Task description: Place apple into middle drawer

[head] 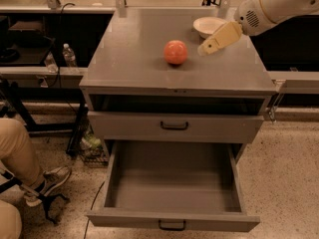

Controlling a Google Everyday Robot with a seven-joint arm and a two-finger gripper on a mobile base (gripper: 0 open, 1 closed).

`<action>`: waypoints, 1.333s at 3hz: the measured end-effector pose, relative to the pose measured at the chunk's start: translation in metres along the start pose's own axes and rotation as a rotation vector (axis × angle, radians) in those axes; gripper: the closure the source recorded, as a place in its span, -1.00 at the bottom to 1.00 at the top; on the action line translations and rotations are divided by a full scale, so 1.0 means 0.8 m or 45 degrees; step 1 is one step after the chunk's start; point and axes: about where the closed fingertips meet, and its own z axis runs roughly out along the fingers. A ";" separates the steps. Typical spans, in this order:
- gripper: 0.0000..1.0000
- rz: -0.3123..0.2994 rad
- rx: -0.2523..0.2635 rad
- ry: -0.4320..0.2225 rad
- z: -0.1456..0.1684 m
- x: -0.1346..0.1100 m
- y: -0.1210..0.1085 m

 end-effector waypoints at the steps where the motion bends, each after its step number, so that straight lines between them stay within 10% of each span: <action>1: -1.00 -0.020 -0.001 0.008 -0.003 0.001 0.003; 4: -1.00 0.157 -0.030 -0.071 0.115 0.016 0.010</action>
Offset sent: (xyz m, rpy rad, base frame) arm 0.0024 0.0061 -0.0237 0.0445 0.0260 -0.0186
